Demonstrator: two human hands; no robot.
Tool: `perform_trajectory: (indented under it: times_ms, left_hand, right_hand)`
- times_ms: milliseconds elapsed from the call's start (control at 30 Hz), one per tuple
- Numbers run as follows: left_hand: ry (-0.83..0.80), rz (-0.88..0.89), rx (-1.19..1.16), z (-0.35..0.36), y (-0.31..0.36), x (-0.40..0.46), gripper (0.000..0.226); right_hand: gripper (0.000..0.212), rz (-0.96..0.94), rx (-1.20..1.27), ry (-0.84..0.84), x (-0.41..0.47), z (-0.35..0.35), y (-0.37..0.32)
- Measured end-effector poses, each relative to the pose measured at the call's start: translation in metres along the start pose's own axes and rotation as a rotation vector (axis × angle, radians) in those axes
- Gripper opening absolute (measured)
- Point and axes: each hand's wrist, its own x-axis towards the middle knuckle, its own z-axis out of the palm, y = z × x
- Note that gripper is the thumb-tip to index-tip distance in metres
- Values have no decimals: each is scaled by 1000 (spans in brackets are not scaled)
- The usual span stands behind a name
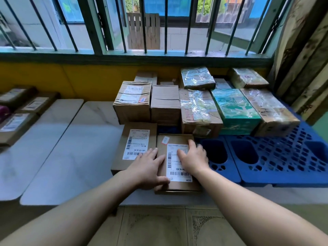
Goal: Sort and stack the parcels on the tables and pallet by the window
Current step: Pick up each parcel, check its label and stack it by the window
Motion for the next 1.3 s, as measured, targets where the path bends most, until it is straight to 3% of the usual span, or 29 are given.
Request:
perform_trajectory:
  times_ms: [333,733,1300]
  left_hand:
    - [-43,3,86,9,3,-16,114]
    - [-26,-55,51,11,0,-26,112]
    - [-61,0,73,12,-51,-41,106]
  right_hand:
    - [62,3,9,23,6,4,-7]
    - [62,-63,24,-40,5,9,-14]
    - [68,-46,-18,-27,-17,29,-36]
